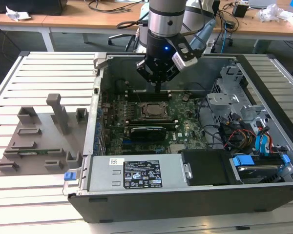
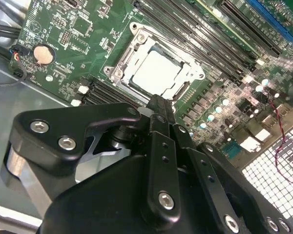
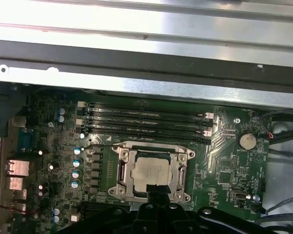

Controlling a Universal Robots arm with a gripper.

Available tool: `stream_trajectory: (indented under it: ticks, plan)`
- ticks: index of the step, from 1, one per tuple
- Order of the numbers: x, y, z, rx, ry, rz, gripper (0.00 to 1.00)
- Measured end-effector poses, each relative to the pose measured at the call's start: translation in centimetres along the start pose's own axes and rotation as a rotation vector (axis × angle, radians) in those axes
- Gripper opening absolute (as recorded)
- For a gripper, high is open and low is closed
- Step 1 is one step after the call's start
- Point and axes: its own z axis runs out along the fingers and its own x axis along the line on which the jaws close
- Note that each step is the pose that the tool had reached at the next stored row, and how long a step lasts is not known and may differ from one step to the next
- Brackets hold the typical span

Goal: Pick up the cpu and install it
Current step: 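Install the first cpu locking lever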

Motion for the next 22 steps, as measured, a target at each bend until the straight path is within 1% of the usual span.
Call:
stream_trajectory:
  ticks: [2, 5, 8, 15, 21, 22]
  plan:
    - [0.14, 0.02, 0.01, 0.0000, -0.0001, 0.000, 0.11]
    - [1.14, 0.10, 0.01, 0.0000, -0.0005, 0.000, 0.11]
    - [1.79, 0.14, 0.00, 0.0000, -0.0005, 0.000, 0.11]
    - [2.82, 0.22, 0.01, 0.0001, -0.0005, 0.000, 0.11]
    - [3.46, 0.27, 0.01, 0.0002, -0.0005, 0.000, 0.11]
    - [3.73, 0.29, 0.01, 0.0001, -0.0005, 0.000, 0.11]
